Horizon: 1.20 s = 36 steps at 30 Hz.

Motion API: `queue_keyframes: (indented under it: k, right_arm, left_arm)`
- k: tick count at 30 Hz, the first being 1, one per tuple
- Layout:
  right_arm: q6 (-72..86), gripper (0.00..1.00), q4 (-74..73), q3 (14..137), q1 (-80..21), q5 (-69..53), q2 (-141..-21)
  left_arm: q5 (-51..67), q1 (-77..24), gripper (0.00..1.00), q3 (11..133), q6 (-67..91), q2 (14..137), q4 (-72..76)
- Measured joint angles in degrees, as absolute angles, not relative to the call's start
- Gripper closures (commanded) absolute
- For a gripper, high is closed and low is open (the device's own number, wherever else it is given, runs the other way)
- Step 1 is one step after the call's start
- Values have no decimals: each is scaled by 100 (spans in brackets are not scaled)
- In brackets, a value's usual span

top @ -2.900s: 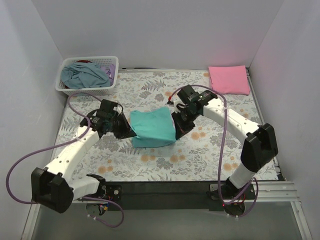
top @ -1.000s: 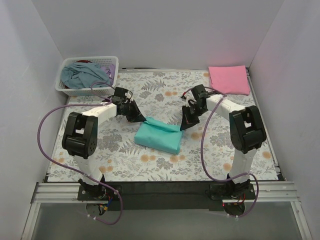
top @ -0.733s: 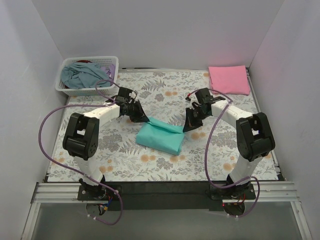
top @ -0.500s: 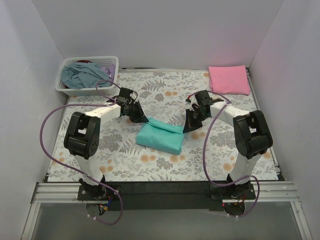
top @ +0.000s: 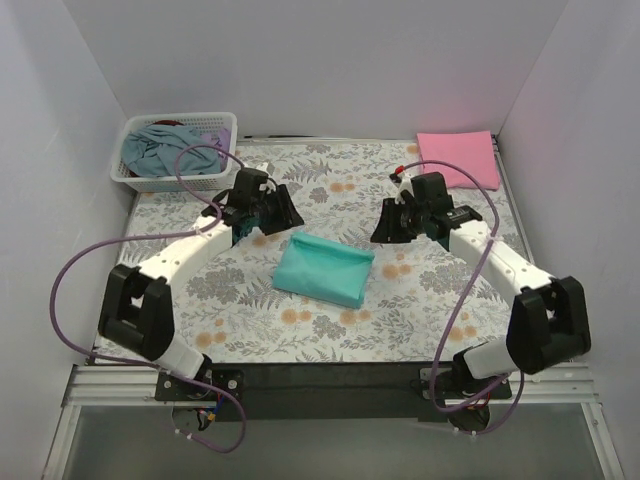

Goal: Fold and stack the t-shirts
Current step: Fold the tshirt

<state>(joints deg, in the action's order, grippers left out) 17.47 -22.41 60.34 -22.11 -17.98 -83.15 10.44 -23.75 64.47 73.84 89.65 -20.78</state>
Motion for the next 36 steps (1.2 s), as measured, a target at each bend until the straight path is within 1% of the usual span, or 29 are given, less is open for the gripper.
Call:
queue_keyframes:
  k: [3, 4, 6, 7, 8, 12, 18, 23, 27, 30, 32, 34, 35, 36]
  right_arm:
    - [1837, 67, -1669, 5649, -2320, -2095, -7865]
    - [1876, 67, -1494, 5551, -2373, -2244, -7846]
    - [1970, 67, -1092, 5371, -2482, -2582, -8020]
    - [2012, 67, -919, 5304, -2532, -2727, -8158]
    - [2049, 67, -766, 5238, -2565, -2832, -8276]
    - [2193, 68, -268, 4976, -2604, -3216, -8807]
    - [2187, 68, 148, 4982, -2554, -3413, -9435]
    - [2193, 68, 344, 5033, -2231, -3492, -9907]
    - [2255, 68, 451, 5127, -1820, -3588, -10178]
    - [2353, 67, 475, 5194, -1562, -3653, -10221]
    - [2443, 66, 515, 5251, -1470, -3710, -10221]
    - [2604, 62, 639, 5262, -1428, -3830, -10200]
    - [2720, 61, 729, 5260, -1431, -3922, -10171]
    - [2840, 60, 843, 5240, -1435, -4027, -10134]
  left_arm:
    - [974, -2788, 67, 6204, 7393, 8353, -1894]
    - [989, -2906, 72, 6095, 7395, 8221, -1826]
    - [1052, -3006, 78, 5900, 7400, 8173, -1678]
    - [1072, -3009, 83, 5824, 7393, 8243, -1627]
    - [1098, -3004, 85, 5776, 7395, 8370, -1597]
    - [1181, -2971, 90, 5774, 7384, 9091, -1529]
    - [1188, -2969, 91, 6049, 7341, 9931, -1479]
    - [1155, -2919, 90, 6591, 7352, 10519, -1389]
    - [1205, -2788, 87, 6842, 7496, 10844, -1323]
    - [1243, -2720, 84, 6864, 7629, 10873, -1332]
    - [1256, -2694, 81, 6928, 7697, 10873, -1328]
    - [1273, -2687, 78, 7006, 7787, 10873, -1319]
    - [1282, -2681, 74, 7035, 7824, 10866, -1302]
    - [1291, -2676, 73, 7037, 7852, 10847, -1278]
